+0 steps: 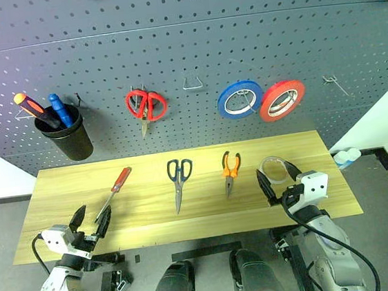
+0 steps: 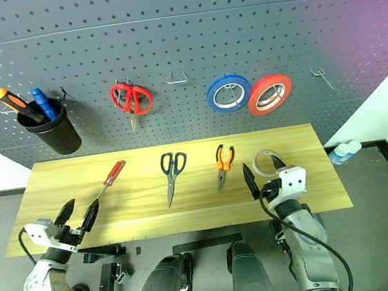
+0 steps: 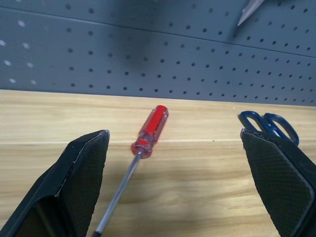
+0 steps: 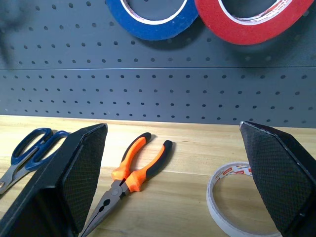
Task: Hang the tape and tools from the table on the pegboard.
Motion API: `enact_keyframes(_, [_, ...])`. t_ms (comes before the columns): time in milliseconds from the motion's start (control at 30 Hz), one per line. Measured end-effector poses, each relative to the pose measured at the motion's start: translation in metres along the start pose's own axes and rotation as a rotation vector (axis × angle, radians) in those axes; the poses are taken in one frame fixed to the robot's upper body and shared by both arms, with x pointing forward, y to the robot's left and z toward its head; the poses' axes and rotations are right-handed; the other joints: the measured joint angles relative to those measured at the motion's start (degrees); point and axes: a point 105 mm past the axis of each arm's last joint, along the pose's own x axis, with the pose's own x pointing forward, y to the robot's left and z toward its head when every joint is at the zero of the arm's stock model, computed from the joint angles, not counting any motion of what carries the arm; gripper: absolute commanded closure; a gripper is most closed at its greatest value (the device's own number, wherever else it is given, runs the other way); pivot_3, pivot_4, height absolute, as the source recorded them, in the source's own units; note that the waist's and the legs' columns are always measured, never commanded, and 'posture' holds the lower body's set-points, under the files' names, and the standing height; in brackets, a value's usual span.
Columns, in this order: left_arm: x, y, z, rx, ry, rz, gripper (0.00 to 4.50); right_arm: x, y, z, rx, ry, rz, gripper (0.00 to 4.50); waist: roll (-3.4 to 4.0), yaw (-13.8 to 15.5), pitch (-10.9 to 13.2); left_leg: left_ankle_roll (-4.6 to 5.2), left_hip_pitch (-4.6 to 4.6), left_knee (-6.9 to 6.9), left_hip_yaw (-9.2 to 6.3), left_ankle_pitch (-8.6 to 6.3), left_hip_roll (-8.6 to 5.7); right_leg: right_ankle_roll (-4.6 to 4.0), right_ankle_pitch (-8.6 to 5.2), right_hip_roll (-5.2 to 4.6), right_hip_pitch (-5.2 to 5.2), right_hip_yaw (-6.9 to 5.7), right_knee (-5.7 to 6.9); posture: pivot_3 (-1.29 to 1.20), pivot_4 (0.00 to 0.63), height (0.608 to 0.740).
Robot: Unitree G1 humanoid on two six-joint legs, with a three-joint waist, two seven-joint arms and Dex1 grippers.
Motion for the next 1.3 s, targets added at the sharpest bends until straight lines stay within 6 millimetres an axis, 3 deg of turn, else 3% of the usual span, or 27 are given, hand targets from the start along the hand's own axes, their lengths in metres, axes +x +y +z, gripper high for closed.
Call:
enact_keyframes(300, [-0.007, -0.018, -0.024, -0.025, 0.034, 0.005, 0.05, 0.002, 0.000, -0.001, 0.003, 0.002, 0.000, 0.00, -0.09, -0.1, -0.1, 0.00, 0.17, -0.05, 0.01, 0.00, 0.03, 0.00, 0.00, 0.01, 0.14, 0.02, 0.01, -0.04, 0.192, 0.740])
enact_keyframes(433, [-0.007, -0.018, -0.022, -0.012, 0.029, -0.008, 0.05, 0.003, 0.000, -0.001, 0.005, 0.001, 0.000, 0.00, -0.11, -0.1, -0.2, 0.00, 0.18, -0.04, 0.02, 0.00, 0.02, 0.00, 0.00, 0.00, 0.16, 0.02, 0.01, -0.05, 0.192, 0.740])
enact_keyframes(667, [-0.018, 0.007, -0.010, 0.006, 0.031, 0.018, 0.05, 0.003, 0.000, -0.001, 0.005, 0.001, 0.002, 0.00, -0.15, -0.2, -0.2, 0.00, 0.19, -0.06, 0.02, 0.00, 0.03, 0.00, 0.00, 0.01, 0.15, 0.02, 0.02, -0.05, 0.195, 0.740])
enact_keyframes(833, [-0.024, 0.005, -0.016, -0.038, 0.062, -0.011, 0.05, 0.004, 0.003, -0.001, 0.007, 0.001, 0.014, 0.00, -0.20, -0.1, -0.3, 0.00, 0.20, -0.06, 0.01, 0.00, 0.04, 0.00, 0.00, 0.03, 0.15, 0.01, 0.03, -0.04, 0.200, 0.740])
enact_keyframes(1000, [-0.021, 0.016, -0.004, -0.013, 0.039, -0.006, 0.05, 0.004, 0.004, -0.002, 0.008, 0.002, 0.017, 0.00, -0.20, -0.2, -0.3, -0.02, 0.23, -0.05, 0.01, 0.01, 0.04, -0.01, 0.00, 0.01, 0.17, 0.02, 0.05, -0.04, 0.201, 0.740])
enact_keyframes(1200, [-0.015, 0.007, -0.006, -0.024, 0.019, -0.019, 0.05, 0.004, 0.005, -0.002, 0.010, 0.004, 0.021, 0.00, -0.20, -0.2, -0.3, -0.02, 0.22, -0.08, 0.00, 0.01, 0.04, -0.01, 0.00, 0.01, 0.15, 0.02, 0.04, -0.04, 0.204, 0.740])
enact_keyframes(1300, [-0.008, -0.007, -0.011, -0.025, 0.003, -0.035, 0.05, 0.005, 0.006, -0.002, 0.011, 0.003, 0.026, 0.00, -0.21, -0.1, -0.3, -0.02, 0.22, -0.06, 0.01, 0.01, 0.04, -0.01, 0.00, -0.01, 0.17, 0.02, 0.04, -0.04, 0.205, 0.740])
